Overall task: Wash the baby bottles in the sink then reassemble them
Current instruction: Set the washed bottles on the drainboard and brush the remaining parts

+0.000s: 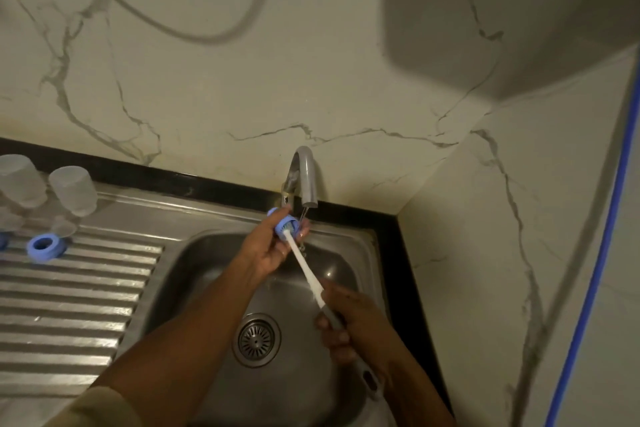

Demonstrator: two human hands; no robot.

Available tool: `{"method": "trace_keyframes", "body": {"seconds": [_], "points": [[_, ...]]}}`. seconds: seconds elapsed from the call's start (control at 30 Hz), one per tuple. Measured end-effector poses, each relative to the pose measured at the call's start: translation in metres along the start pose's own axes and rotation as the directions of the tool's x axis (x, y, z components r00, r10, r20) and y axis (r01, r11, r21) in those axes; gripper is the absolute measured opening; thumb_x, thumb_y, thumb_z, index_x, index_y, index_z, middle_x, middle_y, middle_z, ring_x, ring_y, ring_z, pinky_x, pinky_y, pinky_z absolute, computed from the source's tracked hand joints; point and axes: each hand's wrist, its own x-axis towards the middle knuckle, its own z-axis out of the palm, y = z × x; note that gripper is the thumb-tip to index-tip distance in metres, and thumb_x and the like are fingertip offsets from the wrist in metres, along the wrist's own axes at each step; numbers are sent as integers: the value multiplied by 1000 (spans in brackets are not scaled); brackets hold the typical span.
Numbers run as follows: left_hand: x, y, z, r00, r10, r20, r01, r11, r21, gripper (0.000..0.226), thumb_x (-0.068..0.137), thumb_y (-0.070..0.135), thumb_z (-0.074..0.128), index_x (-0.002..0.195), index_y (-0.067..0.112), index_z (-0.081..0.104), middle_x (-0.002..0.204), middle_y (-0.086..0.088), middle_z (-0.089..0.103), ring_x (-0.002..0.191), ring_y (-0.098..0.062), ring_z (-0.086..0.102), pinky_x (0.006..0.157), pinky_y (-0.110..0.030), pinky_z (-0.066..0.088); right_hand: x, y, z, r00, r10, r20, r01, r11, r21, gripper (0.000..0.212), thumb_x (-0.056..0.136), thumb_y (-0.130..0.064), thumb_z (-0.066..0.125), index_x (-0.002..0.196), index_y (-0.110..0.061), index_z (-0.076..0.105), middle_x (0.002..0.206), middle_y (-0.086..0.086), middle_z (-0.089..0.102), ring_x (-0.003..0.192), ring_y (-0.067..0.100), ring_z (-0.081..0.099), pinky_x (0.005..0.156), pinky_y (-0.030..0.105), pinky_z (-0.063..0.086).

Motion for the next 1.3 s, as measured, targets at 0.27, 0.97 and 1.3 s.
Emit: {"method": "trace_keyframes", "body": {"seconds": [0.27,0.97,1.3], "points": [[7,9,13,996,25,-88,-17,996,88,33,95,31,65,114,4,62,111,-20,63,101,-27,65,102,-47,51,27,20,-10,872,-490,17,116,174,-978,48,103,-29,43,149,-39,35,92,1,68,74,8,62,67,25,50],[-2,-2,-2,998,-31,53,28,997,67,41,98,13,55,137,4,48,123,-25,63,115,-39,64,88,-54,57,7,22,-9,990,-125,-59,82,872,-482,38,104,-27,45,137,-45,48,76,4,62,49,11,50,43,17,37],[-1,1,-9,992,-46,115,51,998,-38,40,90,19,64,127,5,57,125,-23,64,109,-37,68,89,-53,57,-5,10,-12,995,71,64,-71,997,-11,26,101,-23,49,123,-33,59,65,4,50,42,9,38,36,14,27]]}}
